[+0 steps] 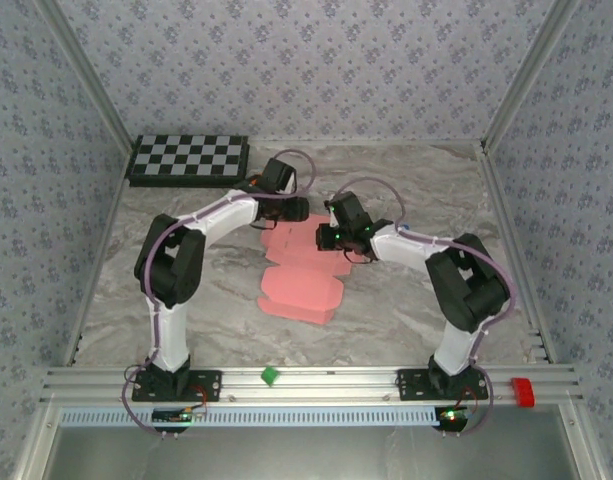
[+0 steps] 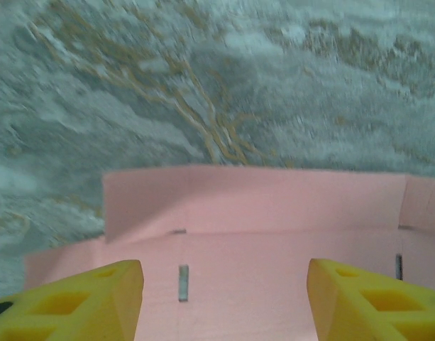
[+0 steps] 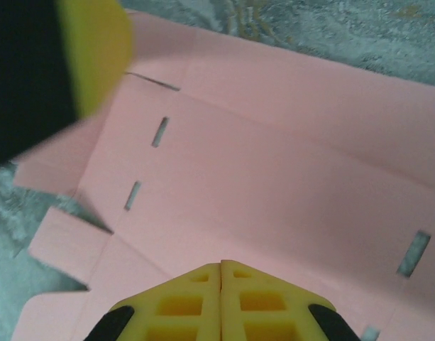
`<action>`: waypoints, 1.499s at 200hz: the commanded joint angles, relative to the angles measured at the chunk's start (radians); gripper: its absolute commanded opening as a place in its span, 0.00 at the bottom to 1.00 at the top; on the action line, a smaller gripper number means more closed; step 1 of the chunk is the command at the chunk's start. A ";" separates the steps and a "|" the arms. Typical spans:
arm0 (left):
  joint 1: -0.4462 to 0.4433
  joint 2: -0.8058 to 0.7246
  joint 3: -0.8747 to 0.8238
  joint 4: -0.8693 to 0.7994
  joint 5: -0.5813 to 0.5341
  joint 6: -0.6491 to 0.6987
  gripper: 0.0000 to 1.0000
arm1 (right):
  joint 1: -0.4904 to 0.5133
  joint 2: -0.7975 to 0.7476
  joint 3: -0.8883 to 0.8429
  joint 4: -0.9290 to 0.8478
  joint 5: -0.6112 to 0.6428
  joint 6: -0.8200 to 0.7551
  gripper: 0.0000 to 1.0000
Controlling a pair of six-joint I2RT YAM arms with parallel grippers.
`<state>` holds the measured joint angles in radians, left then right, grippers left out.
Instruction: Fold the paper box
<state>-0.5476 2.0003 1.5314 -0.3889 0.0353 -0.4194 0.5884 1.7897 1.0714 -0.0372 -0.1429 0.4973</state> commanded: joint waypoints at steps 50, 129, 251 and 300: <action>0.033 0.124 0.116 -0.049 -0.055 -0.043 0.67 | -0.012 0.153 0.068 -0.013 -0.058 0.000 0.03; 0.047 0.201 0.179 -0.102 -0.034 -0.052 0.69 | -0.017 0.195 0.066 -0.013 -0.050 0.011 0.02; 0.039 0.088 0.068 0.042 0.094 0.009 0.61 | -0.017 0.237 0.099 -0.052 -0.059 -0.006 0.02; 0.030 0.084 0.055 0.076 0.113 0.037 0.61 | -0.016 0.245 0.108 -0.066 -0.058 -0.017 0.02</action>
<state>-0.5068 2.1334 1.5932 -0.3424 0.1158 -0.4175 0.5735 1.9862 1.1767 -0.0193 -0.2066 0.4896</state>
